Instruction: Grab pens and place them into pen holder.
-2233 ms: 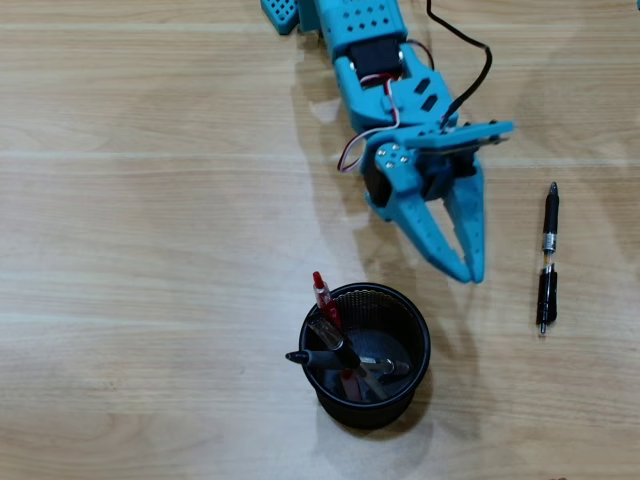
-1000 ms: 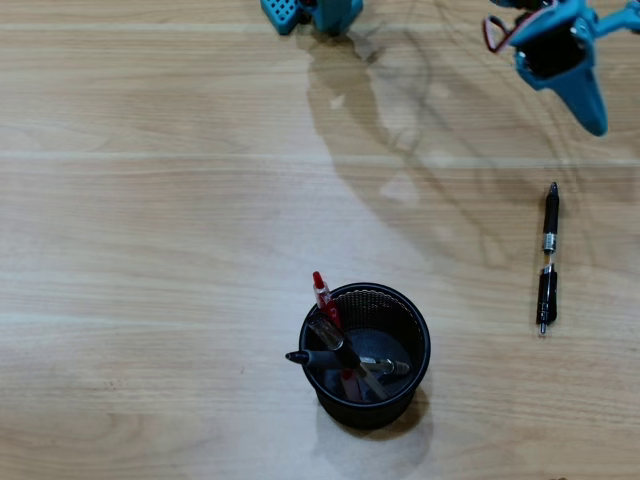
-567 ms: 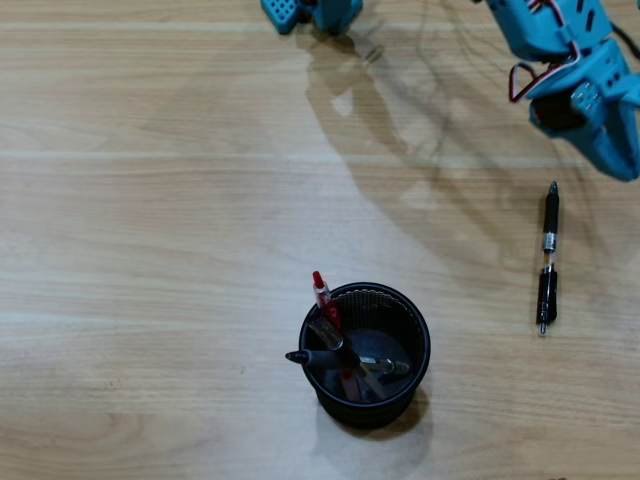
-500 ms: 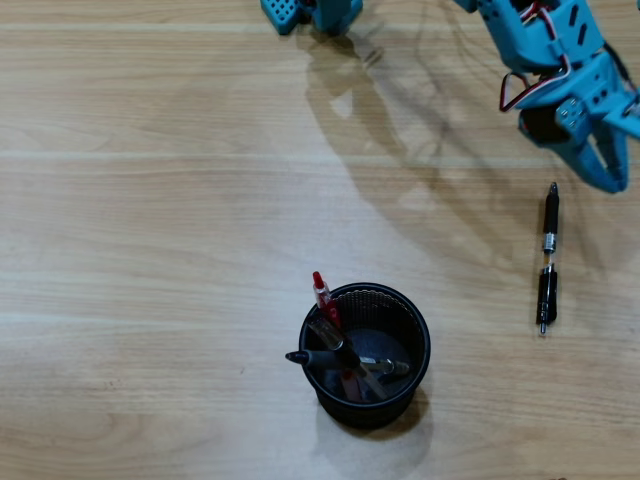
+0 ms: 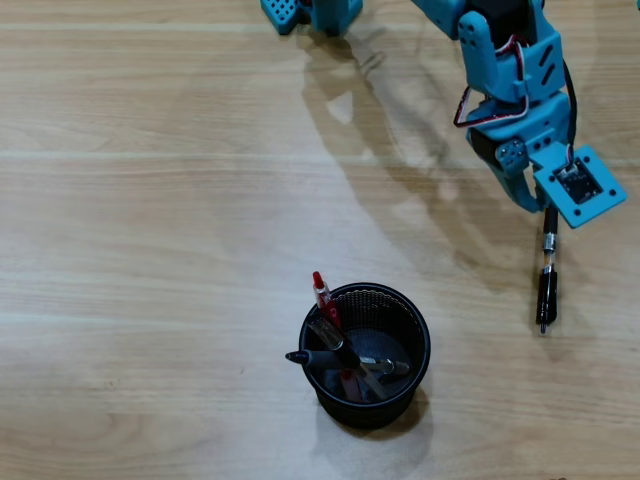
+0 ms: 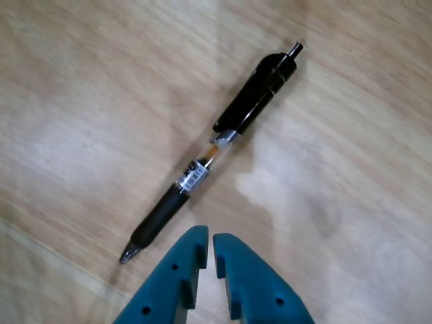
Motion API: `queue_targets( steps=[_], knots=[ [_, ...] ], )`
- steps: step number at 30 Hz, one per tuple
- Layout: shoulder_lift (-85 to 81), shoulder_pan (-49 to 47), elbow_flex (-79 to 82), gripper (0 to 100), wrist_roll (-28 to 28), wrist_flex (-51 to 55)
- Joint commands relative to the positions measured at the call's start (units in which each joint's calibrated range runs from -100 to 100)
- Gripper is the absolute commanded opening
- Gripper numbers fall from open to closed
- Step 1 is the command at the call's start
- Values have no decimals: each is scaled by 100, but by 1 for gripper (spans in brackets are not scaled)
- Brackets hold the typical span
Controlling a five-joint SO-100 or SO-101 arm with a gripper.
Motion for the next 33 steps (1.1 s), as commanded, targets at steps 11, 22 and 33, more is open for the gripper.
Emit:
queue_targets(
  steps=[11, 22, 33],
  knots=[
    [1005, -286, -1449, 2, -507, 24],
    [1192, -341, -1286, 2, -810, -850],
    [1192, -341, -544, 23, -973, -1461]
  ],
)
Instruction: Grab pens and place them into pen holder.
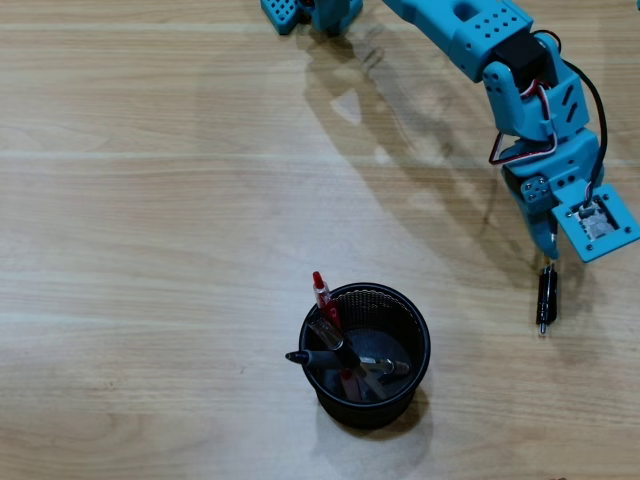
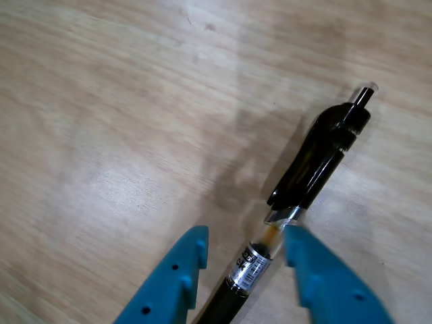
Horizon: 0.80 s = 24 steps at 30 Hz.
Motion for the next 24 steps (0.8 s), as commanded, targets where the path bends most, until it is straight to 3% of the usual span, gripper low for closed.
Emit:
queue_targets(
  steps=[1, 14, 24],
  knots=[
    [-57, -46, 159, 23, -130, -97],
    [-57, -55, 964, 22, -146, -97],
    [-49, -256, 1643, 22, -507, -97]
  ],
)
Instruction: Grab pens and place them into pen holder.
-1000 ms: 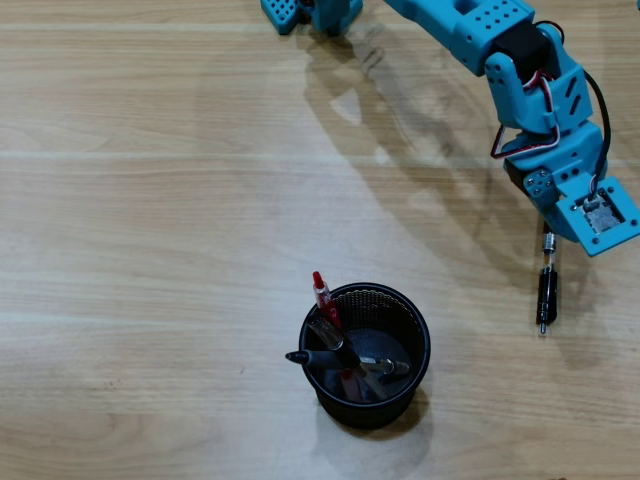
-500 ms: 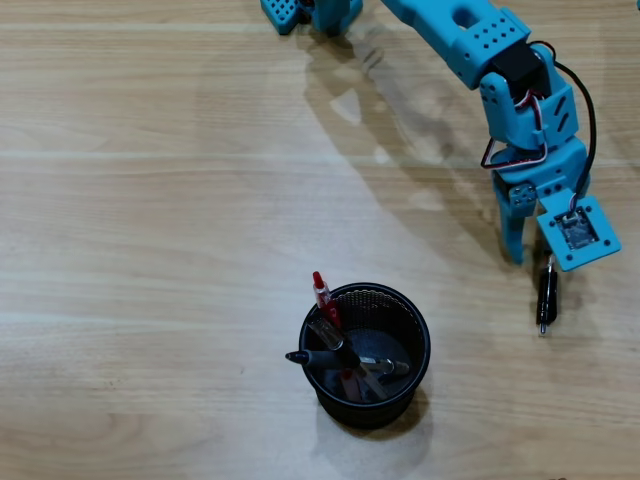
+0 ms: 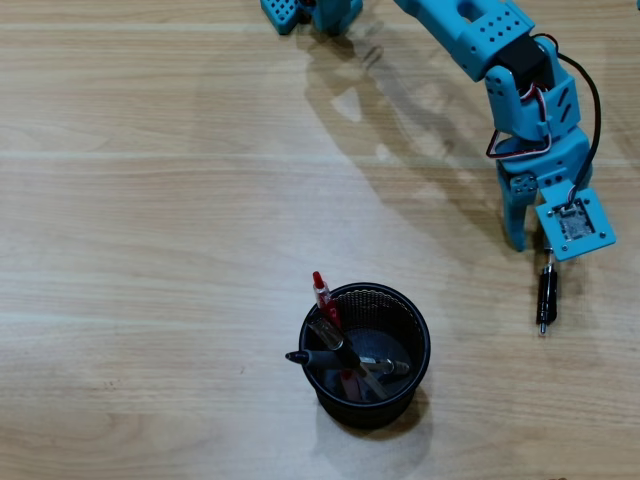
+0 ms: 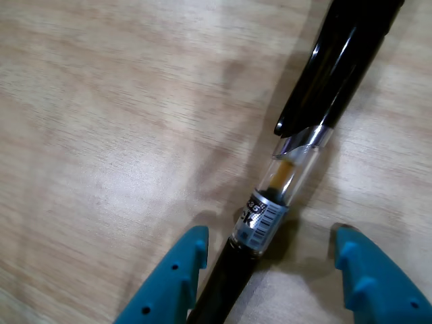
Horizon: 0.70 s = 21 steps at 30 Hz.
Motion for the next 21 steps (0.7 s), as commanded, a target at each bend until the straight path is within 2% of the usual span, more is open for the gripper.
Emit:
queue_targets(
  steps=[1, 5, 11, 21],
  knots=[
    [87, -27, 152, 22, -44, 32],
    [87, -36, 152, 20, -44, 32],
    [87, -36, 152, 5, -44, 32],
    [79, -46, 243, 5, -44, 32]
  ],
)
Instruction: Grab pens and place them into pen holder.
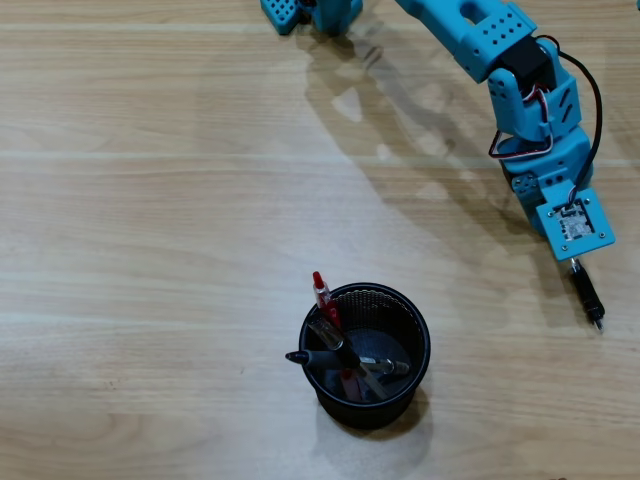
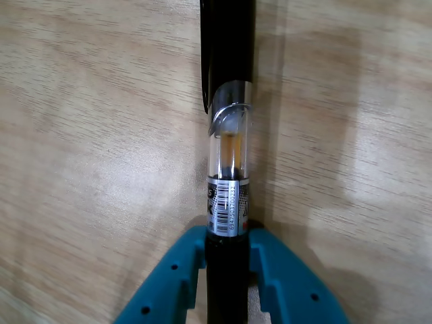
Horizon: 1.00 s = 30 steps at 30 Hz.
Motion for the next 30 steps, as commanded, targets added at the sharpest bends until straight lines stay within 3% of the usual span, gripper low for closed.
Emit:
queue_targets(
  steps=[1, 13, 30],
  knots=[
    [19, 39, 154, 4, 34, 50],
    [-380, 451, -316, 2, 558, 96],
    [-2342, 1667, -507, 2, 1940, 41]
  ],
)
